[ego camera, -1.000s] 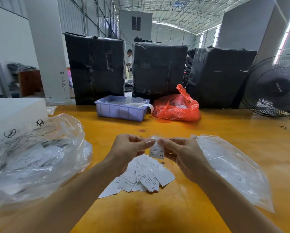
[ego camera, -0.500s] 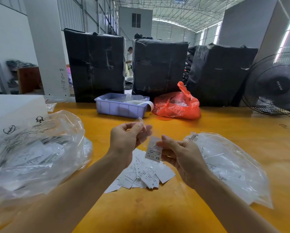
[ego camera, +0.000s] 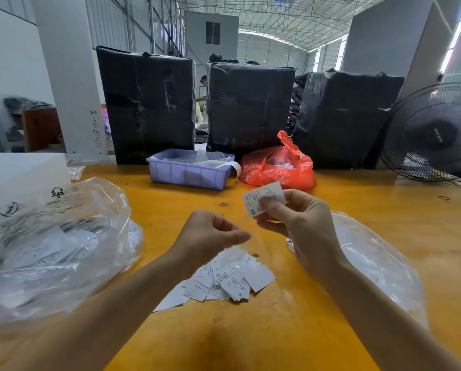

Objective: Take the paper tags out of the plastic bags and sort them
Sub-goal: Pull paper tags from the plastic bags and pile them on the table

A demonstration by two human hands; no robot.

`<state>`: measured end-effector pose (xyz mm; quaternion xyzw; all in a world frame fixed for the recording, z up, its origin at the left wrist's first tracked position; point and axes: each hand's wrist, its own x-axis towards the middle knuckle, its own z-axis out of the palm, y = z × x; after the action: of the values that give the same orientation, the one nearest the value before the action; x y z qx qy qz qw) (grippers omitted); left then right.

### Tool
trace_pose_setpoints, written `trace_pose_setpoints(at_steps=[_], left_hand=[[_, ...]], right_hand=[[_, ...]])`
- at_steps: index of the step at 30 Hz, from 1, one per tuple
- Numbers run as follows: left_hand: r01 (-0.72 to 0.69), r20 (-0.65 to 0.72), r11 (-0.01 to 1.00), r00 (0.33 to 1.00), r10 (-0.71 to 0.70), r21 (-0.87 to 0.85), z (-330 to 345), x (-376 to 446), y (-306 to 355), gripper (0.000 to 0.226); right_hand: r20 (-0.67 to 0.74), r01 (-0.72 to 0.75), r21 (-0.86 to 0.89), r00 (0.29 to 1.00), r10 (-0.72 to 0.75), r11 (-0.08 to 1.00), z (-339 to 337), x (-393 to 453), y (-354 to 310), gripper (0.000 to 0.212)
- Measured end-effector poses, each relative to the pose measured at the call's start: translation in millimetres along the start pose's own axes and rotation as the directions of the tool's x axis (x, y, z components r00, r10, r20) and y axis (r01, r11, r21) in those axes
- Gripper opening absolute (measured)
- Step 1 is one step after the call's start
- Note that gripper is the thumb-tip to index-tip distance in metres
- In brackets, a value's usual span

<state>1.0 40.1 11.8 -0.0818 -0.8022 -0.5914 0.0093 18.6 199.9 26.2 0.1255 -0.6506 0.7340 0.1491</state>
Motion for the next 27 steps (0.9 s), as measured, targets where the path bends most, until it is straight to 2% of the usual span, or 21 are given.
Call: trace_pose_setpoints(at_steps=[6, 9, 12, 17, 21, 27], left_hand=[[0.045, 0.098, 0.996, 0.995, -0.037, -0.075, -4.8, -3.6, 2.9, 0.015], [0.077, 0.123, 0.988, 0.991, -0.061, -0.132, -6.1, -4.3, 4.2, 0.012], [0.103, 0.145, 0.984, 0.986, -0.081, -0.146, -6.8, -4.8, 5.9, 0.013], [0.155, 0.192, 0.972, 0.974, -0.120, -0.178, -7.3, -6.2, 10.0, 0.026], [0.200, 0.230, 0.954, 0.962, -0.147, -0.223, -8.4, -6.4, 11.6, 0.020], [0.241, 0.267, 0.942, 0.948, -0.176, -0.233, -9.9, -6.5, 13.4, 0.017]], right_hand=[[0.015, 0.117, -0.260, 0.993, -0.118, 0.958, -0.7, -0.3, 10.3, 0.002], [0.044, 0.149, -0.337, 0.989, -0.143, 0.930, -0.8, -1.3, 13.2, 0.002], [0.067, 0.155, -0.353, 0.988, -0.140, 0.923, -0.4, -2.8, 13.8, 0.002], [0.006, 0.166, -0.217, 0.986, -0.168, 0.962, -0.7, -3.2, 9.7, 0.002], [0.089, 0.177, -0.305, 0.984, -0.157, 0.936, -1.6, -3.0, 10.8, 0.002], [0.099, 0.217, -0.358, 0.976, -0.194, 0.908, -3.7, -4.3, 14.5, 0.003]])
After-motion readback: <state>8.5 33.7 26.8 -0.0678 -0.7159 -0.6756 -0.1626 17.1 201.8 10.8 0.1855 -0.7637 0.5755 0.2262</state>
